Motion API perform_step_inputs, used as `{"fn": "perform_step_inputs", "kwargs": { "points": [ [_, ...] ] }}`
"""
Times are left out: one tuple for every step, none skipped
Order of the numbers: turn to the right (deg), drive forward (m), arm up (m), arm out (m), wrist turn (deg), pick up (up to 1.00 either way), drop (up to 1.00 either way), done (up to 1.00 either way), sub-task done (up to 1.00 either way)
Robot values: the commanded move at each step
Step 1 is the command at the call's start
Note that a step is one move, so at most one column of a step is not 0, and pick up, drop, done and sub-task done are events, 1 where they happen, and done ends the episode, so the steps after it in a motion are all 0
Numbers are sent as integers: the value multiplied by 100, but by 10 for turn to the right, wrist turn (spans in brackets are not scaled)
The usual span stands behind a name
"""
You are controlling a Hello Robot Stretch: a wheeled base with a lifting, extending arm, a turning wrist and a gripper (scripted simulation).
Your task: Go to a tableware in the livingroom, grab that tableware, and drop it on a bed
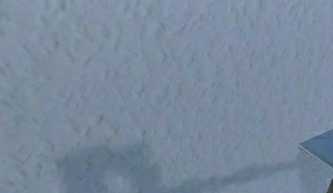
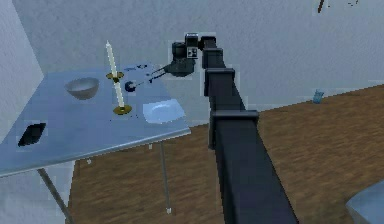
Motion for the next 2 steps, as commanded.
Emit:
{"fn": "perform_step_inputs", "kwargs": {
  "points": [
    [0,0,-22,0,0,0,0,0,0],
    [0,0,0,0,0,100,0,0,0]
  ]
}}
